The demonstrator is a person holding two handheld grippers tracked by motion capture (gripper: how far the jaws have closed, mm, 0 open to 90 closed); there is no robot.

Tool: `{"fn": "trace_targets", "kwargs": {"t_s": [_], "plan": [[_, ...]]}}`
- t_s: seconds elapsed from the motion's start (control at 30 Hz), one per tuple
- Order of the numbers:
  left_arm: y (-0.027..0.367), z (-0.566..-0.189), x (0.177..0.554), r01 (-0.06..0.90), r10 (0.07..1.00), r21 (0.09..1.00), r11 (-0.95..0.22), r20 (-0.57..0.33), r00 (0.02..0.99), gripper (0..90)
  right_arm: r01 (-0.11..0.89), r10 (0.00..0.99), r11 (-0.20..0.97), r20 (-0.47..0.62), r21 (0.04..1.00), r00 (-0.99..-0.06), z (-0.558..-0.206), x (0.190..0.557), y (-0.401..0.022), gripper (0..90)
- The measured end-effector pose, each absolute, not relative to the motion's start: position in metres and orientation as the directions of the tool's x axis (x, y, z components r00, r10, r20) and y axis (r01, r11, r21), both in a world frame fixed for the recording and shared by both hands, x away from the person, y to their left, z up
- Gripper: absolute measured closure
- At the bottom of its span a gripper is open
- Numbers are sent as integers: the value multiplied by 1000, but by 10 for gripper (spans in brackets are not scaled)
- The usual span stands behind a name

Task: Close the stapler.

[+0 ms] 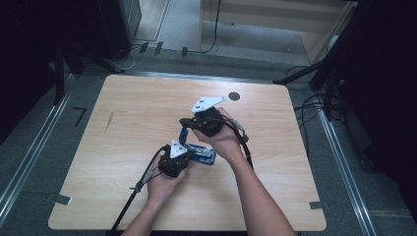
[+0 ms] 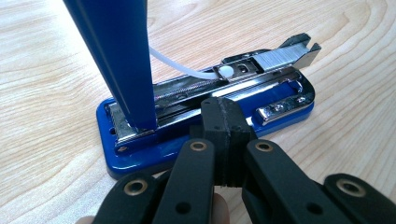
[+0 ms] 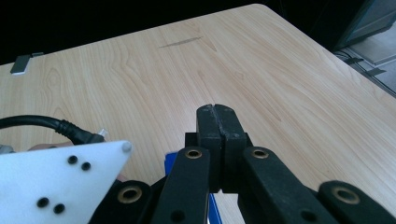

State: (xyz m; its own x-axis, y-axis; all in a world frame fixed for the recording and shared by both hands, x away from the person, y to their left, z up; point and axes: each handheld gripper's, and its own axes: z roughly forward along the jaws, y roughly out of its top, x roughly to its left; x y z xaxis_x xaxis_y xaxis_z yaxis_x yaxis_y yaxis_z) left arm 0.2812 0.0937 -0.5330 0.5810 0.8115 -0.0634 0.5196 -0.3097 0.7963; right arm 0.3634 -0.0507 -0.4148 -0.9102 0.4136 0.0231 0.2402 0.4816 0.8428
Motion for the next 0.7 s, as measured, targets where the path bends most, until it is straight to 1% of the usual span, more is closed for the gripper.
{"fn": "trace_targets", "kwargs": {"t_s": [0.2, 0.43, 0.7], "plan": [[99, -532, 278, 521, 803, 804, -286, -96, 588, 900, 239, 401, 494, 26, 836, -916, -418, 361, -42, 900], [105, -531, 273, 518, 799, 805, -290, -94, 594, 900, 232, 387, 506, 22, 831, -922, -421, 360, -38, 900], [133, -527, 269, 525, 814, 806, -272, -98, 572, 900, 239, 394, 506, 24, 829, -919, -422, 358, -43, 900]]}}
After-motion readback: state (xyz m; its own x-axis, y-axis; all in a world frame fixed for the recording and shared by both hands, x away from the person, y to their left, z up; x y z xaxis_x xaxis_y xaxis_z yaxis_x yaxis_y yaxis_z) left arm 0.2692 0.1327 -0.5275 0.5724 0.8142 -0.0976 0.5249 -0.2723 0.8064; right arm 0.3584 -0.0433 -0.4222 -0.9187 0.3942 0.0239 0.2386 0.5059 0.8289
